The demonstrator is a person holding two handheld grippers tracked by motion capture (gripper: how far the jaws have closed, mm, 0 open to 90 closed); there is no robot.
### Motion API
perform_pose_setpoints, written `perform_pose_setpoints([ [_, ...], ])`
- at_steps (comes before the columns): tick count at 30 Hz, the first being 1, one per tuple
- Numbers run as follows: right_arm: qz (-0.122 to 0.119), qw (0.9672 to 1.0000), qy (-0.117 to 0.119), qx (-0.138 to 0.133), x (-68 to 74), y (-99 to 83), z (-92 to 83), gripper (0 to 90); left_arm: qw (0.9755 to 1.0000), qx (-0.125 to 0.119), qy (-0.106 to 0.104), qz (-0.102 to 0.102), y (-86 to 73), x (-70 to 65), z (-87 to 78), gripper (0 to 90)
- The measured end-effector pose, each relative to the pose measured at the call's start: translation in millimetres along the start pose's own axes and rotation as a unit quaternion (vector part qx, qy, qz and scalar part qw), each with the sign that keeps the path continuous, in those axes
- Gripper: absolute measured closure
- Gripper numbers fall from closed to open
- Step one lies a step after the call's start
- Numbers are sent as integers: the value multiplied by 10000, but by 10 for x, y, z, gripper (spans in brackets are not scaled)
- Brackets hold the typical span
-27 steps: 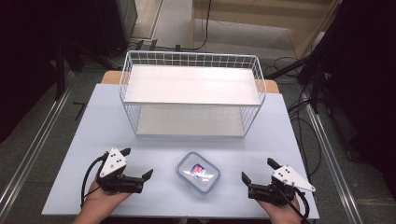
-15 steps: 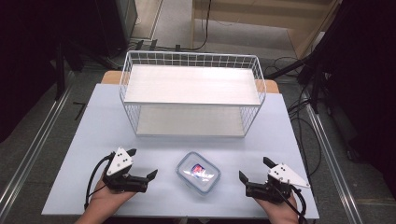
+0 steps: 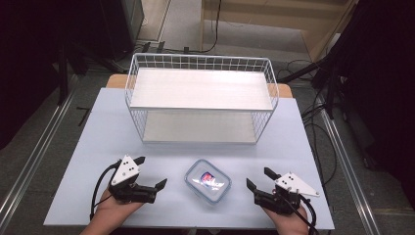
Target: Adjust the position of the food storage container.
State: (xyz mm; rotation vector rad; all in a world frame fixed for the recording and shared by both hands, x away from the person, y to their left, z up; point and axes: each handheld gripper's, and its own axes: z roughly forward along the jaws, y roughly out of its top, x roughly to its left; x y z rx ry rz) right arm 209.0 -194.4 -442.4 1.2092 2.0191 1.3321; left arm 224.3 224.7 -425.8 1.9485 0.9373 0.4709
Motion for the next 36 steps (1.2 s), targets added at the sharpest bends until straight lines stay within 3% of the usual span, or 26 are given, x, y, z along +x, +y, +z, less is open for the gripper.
perform_pose_setpoints([
  [1,-12,10000,55,51,48,-8,26,399,10000,-4,-14,-37,5,3,11,16],
  [5,-22,9996,205,207,130,-40,80,488,9999,-39,-103,-117,13,3,16,65],
  [8,-12,9992,273,293,170,-59,109,506,9998,-72,-112,-125,14,3,17,110],
  [11,-49,9977,482,466,259,-100,154,625,9993,-115,-227,-259,23,16,17,157],
  [15,-64,9968,564,556,327,-126,176,792,9992,-181,-236,-277,26,22,5,217],
  [16,-64,9968,564,556,327,-126,176,792,9992,-181,-236,-277,26,22,5,223],
  [17,-23,9961,628,625,344,-133,173,890,9993,-172,-189,-270,26,25,0,233],
  [22,11,9943,693,807,409,-159,148,900,9994,-171,-174,-237,24,29,1,267],
  [28,-3,9931,839,818,545,-156,100,900,9995,-201,-103,-230,19,29,16,255],
  [29,-84,9914,941,906,616,-172,104,900,9995,-216,-59,-214,20,19,12,251],
  [36,-225,9856,1230,1138,754,-225,139,900,9995,-230,2,-224,23,22,2,228],
])
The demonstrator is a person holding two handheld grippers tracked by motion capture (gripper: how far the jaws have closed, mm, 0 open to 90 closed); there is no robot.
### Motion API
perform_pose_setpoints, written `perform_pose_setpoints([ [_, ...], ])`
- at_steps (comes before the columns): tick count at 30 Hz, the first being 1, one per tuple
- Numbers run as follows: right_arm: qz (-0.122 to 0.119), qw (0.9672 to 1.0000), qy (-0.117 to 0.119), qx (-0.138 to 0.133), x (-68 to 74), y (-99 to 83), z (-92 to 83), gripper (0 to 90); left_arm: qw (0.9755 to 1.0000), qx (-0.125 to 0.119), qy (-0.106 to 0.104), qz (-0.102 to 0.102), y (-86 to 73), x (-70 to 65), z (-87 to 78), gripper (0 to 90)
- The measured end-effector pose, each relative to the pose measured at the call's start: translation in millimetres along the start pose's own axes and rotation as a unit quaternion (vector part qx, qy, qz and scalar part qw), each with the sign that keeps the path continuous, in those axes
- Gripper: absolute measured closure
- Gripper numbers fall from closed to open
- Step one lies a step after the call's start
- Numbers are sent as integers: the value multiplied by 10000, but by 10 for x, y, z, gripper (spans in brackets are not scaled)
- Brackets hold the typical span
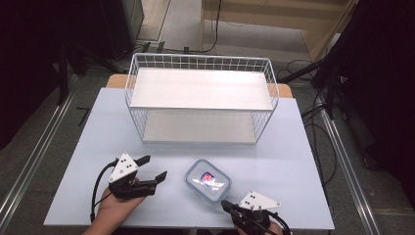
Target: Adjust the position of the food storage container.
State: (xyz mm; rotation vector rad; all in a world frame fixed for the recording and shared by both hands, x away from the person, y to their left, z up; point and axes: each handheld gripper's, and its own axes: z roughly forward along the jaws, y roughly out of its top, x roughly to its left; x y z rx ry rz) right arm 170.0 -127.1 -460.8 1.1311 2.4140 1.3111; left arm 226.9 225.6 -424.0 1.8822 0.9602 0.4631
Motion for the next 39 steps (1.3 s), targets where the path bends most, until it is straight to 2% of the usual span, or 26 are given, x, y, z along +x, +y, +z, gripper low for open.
perform_pose_setpoints([
  [4,-54,9999,51,99,21,0,55,900,10000,13,13,18,-4,1,10,224],
  [8,-47,9999,58,83,21,3,61,900,10000,21,8,34,-7,-1,9,223],
  [11,3,10000,-57,76,-12,10,56,900,10000,24,-18,40,-7,-10,8,223],
  [20,118,9997,-202,-80,-125,48,36,900,10000,71,-13,14,-25,-20,9,244],
  [26,98,9995,-253,-137,-148,72,25,900,9999,91,-34,58,-44,-40,26,378],
  [30,148,9993,-284,-191,-192,98,35,900,9997,198,-45,101,-52,-73,96,463],
  [31,177,9992,-312,-201,-228,107,42,900,9996,249,-37,126,-56,-98,135,563],
  [36,259,9987,-374,-246,-289,102,19,900,9993,336,-70,122,-65,-149,215,817],
  [37,286,9984,-394,-288,-308,98,-16,900,9987,454,-2,224,-75,-181,264,874],
  [39,310,9981,-415,-335,-315,97,-52,900,9982,553,30,242,-82,-198,314,900],
])
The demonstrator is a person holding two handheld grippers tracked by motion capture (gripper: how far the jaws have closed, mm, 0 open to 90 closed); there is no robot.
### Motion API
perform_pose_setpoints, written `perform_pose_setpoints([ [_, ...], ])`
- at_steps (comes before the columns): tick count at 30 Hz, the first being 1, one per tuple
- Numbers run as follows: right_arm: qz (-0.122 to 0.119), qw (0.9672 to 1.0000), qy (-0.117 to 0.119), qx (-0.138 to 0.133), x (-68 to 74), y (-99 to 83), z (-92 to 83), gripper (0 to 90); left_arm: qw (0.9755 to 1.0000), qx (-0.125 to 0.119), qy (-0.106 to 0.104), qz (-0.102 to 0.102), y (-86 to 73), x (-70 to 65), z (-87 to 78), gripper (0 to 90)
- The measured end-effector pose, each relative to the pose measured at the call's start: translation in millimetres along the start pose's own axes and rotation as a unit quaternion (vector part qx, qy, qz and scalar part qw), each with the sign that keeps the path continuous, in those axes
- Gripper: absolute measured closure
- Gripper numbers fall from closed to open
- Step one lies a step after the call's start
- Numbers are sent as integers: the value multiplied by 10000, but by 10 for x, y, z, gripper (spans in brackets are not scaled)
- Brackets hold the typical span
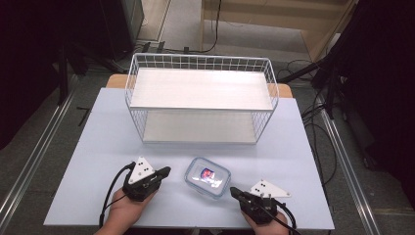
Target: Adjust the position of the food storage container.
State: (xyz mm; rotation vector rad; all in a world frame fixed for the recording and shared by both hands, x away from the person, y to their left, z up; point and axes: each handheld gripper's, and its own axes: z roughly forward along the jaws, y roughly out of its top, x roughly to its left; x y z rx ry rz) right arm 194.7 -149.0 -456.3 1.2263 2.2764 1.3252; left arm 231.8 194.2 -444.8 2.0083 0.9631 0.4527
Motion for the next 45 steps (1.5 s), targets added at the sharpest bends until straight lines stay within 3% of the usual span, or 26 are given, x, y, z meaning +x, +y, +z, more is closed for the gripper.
perform_pose_setpoints([
  [3,33,10000,-49,-57,-20,-9,-38,900,10000,36,-15,-31,3,-12,54,900],
  [7,90,9999,-123,-53,-48,-39,-69,900,9997,196,45,149,-3,-85,176,900],
  [14,105,9996,-223,-109,-80,-57,-119,900,9986,350,-54,384,6,-226,323,900],
  [19,116,9995,-270,-68,-112,-66,-105,900,9986,306,-113,425,3,-260,306,900],
  [23,133,9994,-306,-59,-132,-65,-97,900,9981,312,-243,465,-8,-320,253,900],
  [26,130,9993,-334,-66,-155,-62,-94,900,9969,313,-480,546,-38,-439,178,900],
  [29,159,9991,-392,-67,-175,-60,-92,900,9969,311,-528,496,-59,-457,136,886],
  [32,198,9989,-422,-10,-209,-43,-64,900,9982,254,-337,415,-56,-333,56,834],
  [33,198,9989,-422,-10,-209,-43,-64,900,9991,204,-254,270,-50,-259,27,834],
  [34,185,9990,-408,35,-208,-32,-15,900,9999,82,-117,-3,-42,-126,-39,811],
  [36,187,9990,-392,101,-193,-17,45,900,9999,-3,18,-104,-44,-57,-98,770],
  [45,175,9992,-326,165,-194,99,268,900,9997,-26,-2,-240,-118,28,-194,681],
])
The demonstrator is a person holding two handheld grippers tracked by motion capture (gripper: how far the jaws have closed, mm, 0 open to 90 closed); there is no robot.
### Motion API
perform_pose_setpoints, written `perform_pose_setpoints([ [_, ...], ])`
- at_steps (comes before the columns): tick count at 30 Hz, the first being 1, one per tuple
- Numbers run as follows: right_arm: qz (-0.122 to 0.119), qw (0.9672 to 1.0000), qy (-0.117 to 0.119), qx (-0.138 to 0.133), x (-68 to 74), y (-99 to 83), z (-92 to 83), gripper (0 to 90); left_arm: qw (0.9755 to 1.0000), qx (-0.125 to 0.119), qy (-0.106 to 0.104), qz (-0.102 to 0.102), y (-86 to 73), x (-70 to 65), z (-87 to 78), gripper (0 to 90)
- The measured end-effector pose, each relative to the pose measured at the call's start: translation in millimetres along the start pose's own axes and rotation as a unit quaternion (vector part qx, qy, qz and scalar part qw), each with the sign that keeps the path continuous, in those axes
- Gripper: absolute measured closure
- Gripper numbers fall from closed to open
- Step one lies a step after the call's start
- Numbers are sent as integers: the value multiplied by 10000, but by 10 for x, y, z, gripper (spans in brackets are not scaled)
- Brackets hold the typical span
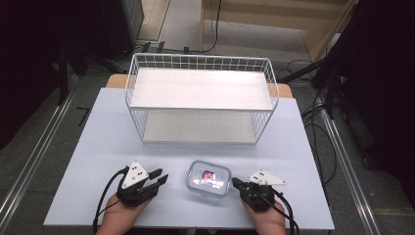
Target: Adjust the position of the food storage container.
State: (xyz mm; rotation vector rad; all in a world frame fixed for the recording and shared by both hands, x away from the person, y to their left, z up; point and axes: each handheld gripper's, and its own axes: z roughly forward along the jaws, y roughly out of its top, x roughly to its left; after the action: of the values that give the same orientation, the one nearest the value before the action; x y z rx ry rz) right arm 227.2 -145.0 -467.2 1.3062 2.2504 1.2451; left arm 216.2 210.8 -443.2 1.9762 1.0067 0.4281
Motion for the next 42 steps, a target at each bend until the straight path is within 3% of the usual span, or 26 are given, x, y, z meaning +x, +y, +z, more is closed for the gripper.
perform_pose_setpoints([
  [5,-175,9998,26,63,30,108,211,900,9999,7,-157,-64,-22,27,-33,655],
  [11,-170,9998,50,5,9,216,359,900,9996,-54,-255,-99,-7,22,-60,624],
  [14,-209,9998,31,4,-3,216,353,900,9996,-52,-277,-68,0,7,-47,605],
  [22,-243,9995,28,-179,-18,152,93,885,9991,-81,-376,-167,49,8,2,527],
  [26,-77,9998,80,-171,-38,60,-104,822,9982,-110,-467,-366,76,6,30,445],
  [29,223,9991,197,-306,-72,18,-262,671,9972,-95,-572,-466,105,-19,80,381],
  [31,332,9984,263,-379,-87,49,-244,562,9969,-76,-596,-517,116,-31,107,333],
  [32,332,9984,263,-379,-87,49,-244,562,9969,-76,-596,-517,116,-31,107,309],
  [33,399,9977,410,-369,-92,95,-175,465,9946,-27,-784,-684,130,-26,151,287],
  [35,426,9969,559,-346,-72,149,-93,404,9917,15,-954,-865,143,-21,191,238],
  [40,349,9965,734,-209,7,212,30,292,9899,89,-1056,-937,137,-24,239,206],
  [42,437,9954,853,-79,17,232,91,239,9894,123,-1034,-1008,133,-19,263,195],
])
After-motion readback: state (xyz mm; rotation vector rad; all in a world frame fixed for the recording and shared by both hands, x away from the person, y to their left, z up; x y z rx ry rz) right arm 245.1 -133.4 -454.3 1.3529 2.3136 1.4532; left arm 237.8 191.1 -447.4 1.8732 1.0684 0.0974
